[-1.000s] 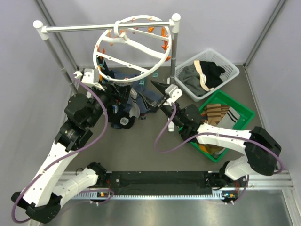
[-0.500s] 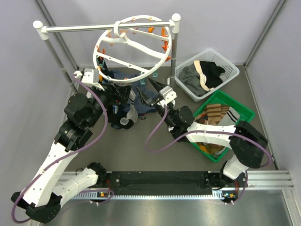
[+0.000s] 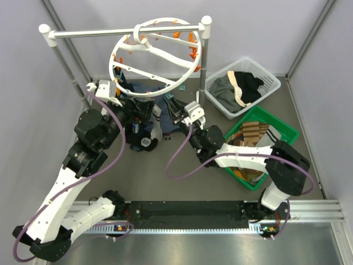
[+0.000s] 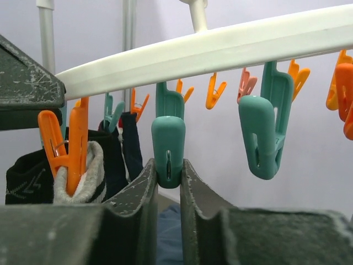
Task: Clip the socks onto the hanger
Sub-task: Open the clamp at the hanger.
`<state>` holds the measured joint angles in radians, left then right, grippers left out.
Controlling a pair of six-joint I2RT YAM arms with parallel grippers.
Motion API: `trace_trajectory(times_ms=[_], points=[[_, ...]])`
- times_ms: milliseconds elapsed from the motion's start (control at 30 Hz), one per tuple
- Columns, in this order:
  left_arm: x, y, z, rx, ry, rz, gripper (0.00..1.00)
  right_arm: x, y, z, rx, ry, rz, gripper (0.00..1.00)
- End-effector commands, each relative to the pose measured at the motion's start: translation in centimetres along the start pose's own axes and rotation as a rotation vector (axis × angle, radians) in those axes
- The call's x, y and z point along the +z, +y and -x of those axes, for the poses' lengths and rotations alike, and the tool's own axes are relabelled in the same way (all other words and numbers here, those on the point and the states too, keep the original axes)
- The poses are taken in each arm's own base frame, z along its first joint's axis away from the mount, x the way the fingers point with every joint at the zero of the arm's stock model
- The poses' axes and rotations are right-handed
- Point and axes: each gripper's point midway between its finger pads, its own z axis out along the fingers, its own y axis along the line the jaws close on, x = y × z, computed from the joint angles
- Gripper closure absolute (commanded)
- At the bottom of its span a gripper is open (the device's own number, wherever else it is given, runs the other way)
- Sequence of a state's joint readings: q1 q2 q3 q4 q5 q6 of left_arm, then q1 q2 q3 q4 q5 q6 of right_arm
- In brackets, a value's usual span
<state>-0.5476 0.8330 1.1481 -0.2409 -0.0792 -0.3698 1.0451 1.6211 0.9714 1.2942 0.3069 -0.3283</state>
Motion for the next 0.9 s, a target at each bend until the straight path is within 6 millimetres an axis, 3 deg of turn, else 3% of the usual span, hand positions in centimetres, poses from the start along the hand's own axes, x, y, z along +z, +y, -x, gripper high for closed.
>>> trace_trajectory(times_ms=[0, 33, 100, 167, 200, 267, 333, 400, 600, 867], points=[[-1.5, -2.0, 3.3, 0.005, -0.07, -0.073, 0.15, 0.6, -0.6, 4.5, 0.063, -0.091, -0.024, 0.96], [-1.7, -2.1, 3.2, 0.014, -0.057, -0.081, 0.14, 0.5, -0.6, 5.4, 0.08, -0.094, -0.01, 1.0], [-2.5, -3.1, 3.4, 0.056, -0.056, -0.144, 0.14, 0.3, 0.0, 4.9, 0.081, -0.03, 0.031, 1.0], [-3.5, -4.0, 3.4, 0.097, -0.065, -0.211, 0.14, 0.3, 0.1, 6.3, 0.119, -0.028, 0.055, 1.0], [-3.7, -4.3, 3.3, 0.145, -0.067, -0.236, 0.14, 0.1, 0.6, 5.1, 0.107, 0.041, 0.085, 1.0], [-4.8, -5.3, 3.4, 0.187, -0.075, -0.309, 0.14, 0.6, 1.5, 6.3, 0.14, 0.078, 0.142, 1.0], [-5.3, -5.8, 3.4, 0.218, -0.09, -0.348, 0.14, 0.1, 3.0, 5.2, 0.167, 0.171, 0.22, 1.0], [-6.1, -6.9, 4.1, 0.221, -0.128, -0.406, 0.13, 0.1, 3.5, 6.1, 0.194, 0.185, 0.253, 1.0], [-5.6, -7.9, 4.1, 0.135, -0.112, -0.446, 0.16, -0.7, 5.5, 6.1, 0.223, 0.286, 0.375, 1.0], [-3.3, -5.8, 3.0, 0.061, -0.065, -0.311, 0.18, -1.5, 7.4, 6.6, 0.238, 0.35, 0.505, 1.0]])
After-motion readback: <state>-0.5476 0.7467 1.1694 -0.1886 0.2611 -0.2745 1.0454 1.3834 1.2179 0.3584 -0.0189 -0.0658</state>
